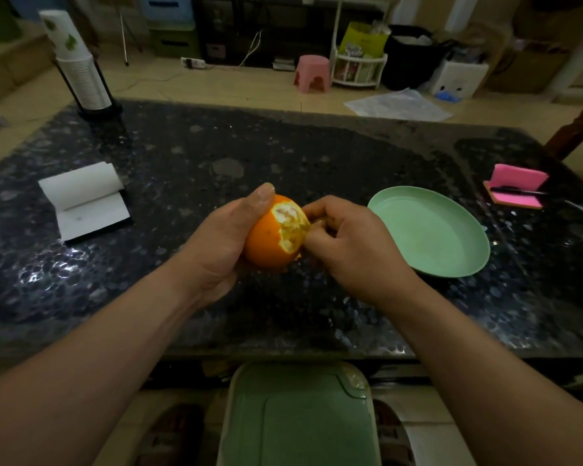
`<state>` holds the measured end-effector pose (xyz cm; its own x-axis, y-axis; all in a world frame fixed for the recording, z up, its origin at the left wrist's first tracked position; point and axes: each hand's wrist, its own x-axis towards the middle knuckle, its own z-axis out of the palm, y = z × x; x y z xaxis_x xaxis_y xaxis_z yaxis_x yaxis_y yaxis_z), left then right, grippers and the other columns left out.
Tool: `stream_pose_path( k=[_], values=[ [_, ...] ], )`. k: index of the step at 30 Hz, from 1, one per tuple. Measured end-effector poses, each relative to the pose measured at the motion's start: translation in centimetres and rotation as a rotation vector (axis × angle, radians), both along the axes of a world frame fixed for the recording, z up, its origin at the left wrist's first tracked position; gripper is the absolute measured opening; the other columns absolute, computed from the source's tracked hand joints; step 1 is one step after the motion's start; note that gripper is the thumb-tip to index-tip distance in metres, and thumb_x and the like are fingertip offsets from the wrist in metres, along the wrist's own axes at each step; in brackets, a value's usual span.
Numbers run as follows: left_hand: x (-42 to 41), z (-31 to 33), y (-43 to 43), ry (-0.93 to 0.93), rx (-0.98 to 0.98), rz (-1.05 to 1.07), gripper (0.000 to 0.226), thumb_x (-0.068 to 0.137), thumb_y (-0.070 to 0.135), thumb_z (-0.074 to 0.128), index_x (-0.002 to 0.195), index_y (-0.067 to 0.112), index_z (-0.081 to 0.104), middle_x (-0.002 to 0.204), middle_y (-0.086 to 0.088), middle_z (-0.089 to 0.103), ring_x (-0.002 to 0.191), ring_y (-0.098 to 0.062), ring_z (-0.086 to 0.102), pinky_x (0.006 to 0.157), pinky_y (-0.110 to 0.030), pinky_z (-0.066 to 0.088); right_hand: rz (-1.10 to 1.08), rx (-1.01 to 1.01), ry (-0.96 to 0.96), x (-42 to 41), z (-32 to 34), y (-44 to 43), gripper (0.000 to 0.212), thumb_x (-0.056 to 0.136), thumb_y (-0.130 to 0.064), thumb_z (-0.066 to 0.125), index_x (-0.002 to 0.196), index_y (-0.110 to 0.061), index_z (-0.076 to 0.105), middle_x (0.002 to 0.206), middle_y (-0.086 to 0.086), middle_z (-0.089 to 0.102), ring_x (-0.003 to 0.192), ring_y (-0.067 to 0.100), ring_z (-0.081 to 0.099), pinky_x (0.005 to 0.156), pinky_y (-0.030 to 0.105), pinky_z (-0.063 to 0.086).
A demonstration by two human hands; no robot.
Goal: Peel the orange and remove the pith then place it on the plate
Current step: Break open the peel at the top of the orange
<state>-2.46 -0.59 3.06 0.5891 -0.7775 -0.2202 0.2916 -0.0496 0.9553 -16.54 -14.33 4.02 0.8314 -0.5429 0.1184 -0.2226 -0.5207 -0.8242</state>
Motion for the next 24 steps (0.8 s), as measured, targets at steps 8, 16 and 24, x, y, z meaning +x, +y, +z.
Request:
stream_pose_path(
  k=[8, 16, 24],
  values=[
    [0.1, 0.2, 0.0, 0.001, 0.023, 0.0, 0.059, 0.095, 0.059, 0.059, 0.128, 0.011, 0.066, 0.112, -0.016, 0.079, 0.092, -0.029, 0.078, 0.072, -0.046, 0.065, 0.068, 0.081, 0.051, -0.2, 0.3, -0.6, 0.019, 0.105, -0.024, 0.063, 0.122, -0.025, 0.071, 0.082, -0.004, 0.076, 0.069, 0.006, 0.072, 0.059, 0.017, 0.051],
    [-0.5, 0.1, -0.1, -0.052, 0.051, -0.044, 0.063, 0.095, 0.058, 0.062, 0.132, 0.007, 0.064, 0.122, -0.022, 0.074, 0.098, -0.033, 0.075, 0.068, -0.044, 0.062, 0.054, -0.15, 0.121, -0.6, 0.3, -1.0, 0.017, 0.097, -0.024, 0.067, 0.112, -0.03, 0.073, 0.078, -0.01, 0.071, 0.07, 0.004, 0.066, 0.057, 0.016, 0.046],
    [-0.9, 1.1, 0.1, 0.067, 0.015, -0.067, 0.057, 0.089, 0.062, 0.056, 0.115, 0.014, 0.073, 0.11, -0.019, 0.079, 0.088, -0.03, 0.076, 0.064, -0.041, 0.063, 0.059, -0.005, 0.025, -1.0, 1.0, -1.5, 0.024, 0.103, -0.01, 0.055, 0.109, -0.023, 0.075, 0.076, 0.0, 0.074, 0.063, 0.011, 0.069, 0.056, 0.035, 0.054]
  ],
)
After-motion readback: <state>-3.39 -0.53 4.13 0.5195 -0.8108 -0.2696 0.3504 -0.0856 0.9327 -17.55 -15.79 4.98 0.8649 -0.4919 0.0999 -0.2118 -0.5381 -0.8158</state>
